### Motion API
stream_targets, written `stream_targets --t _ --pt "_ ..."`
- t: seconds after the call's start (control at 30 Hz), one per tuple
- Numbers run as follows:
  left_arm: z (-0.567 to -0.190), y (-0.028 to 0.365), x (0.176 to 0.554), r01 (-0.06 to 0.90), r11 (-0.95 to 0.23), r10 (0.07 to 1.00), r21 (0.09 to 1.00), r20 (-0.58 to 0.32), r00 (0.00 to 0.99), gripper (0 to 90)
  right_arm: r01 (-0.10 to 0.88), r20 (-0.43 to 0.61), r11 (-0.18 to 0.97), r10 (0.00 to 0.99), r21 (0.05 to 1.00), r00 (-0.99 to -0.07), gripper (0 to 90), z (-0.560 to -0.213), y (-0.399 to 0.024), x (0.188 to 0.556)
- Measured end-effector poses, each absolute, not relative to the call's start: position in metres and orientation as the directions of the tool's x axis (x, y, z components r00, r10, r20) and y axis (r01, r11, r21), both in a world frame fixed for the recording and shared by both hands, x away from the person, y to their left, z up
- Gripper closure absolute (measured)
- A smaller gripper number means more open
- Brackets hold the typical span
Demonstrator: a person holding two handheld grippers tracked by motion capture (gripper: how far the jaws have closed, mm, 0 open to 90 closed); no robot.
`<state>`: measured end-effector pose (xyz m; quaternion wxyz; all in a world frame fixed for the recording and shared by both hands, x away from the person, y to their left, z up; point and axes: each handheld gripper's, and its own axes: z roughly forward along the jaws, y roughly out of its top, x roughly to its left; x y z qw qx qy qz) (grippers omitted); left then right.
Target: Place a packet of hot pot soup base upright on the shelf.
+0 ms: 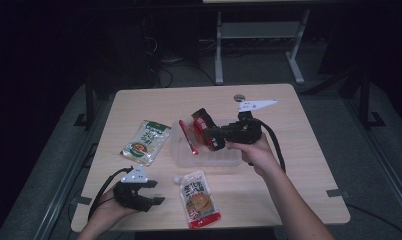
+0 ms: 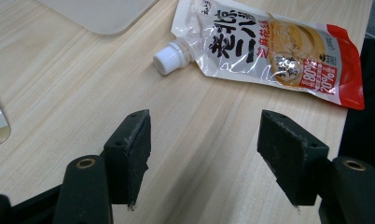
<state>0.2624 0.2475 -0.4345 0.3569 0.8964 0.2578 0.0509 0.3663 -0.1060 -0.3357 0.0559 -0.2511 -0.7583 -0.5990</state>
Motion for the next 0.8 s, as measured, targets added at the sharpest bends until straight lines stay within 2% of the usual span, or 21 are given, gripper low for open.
stream_targets --t 0.3,0.8 --pt "-0.434 0.249 0.263 0.427 -0.611 0.501 0.667 -0.092 0.861 34.6 0.45 0.38 0.182 0.32 0.874 -0.868 90.0 -0.337 -0.083 0.375" --pt "-0.435 0.247 0.263 0.435 -0.607 0.502 0.665 -0.103 0.859 34.6 0.482 0.38 0.222 0.381 0.848 -0.843 89.9 -0.355 -0.076 0.382"
